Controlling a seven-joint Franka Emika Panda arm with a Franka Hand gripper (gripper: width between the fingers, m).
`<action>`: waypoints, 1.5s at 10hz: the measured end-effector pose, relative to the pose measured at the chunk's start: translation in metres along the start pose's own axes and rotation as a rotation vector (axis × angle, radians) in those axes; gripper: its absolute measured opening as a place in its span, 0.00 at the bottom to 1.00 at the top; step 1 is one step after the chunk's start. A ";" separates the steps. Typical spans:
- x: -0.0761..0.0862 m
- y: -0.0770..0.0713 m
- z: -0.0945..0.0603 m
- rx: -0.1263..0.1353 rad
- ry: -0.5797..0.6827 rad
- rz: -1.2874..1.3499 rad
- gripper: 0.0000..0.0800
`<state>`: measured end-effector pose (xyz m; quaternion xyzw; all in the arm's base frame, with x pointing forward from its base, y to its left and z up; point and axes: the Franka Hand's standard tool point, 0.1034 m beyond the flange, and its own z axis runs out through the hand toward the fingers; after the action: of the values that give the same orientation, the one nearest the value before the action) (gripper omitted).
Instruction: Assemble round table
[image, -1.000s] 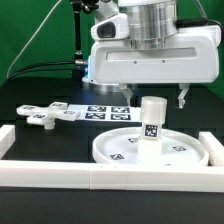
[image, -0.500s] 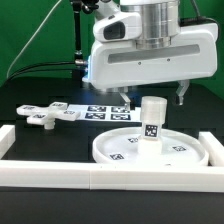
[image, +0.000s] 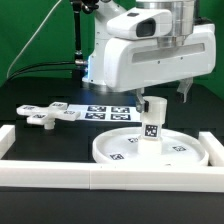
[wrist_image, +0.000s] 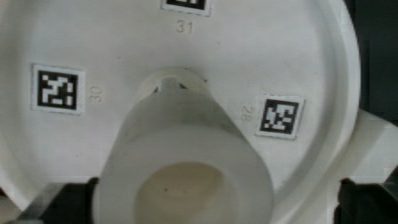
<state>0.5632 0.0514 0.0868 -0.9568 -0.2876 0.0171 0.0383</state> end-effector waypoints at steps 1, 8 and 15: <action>0.000 0.000 0.000 0.000 0.000 -0.031 0.81; 0.004 0.015 0.002 -0.113 0.049 -0.657 0.81; -0.001 0.013 0.010 -0.129 0.003 -0.891 0.81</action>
Offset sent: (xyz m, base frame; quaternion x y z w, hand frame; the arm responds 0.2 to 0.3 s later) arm 0.0000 0.0000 0.0000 0.0000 0.0000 -0.1938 0.9810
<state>0.5696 0.0405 0.0762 -0.7402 -0.6719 -0.0206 -0.0174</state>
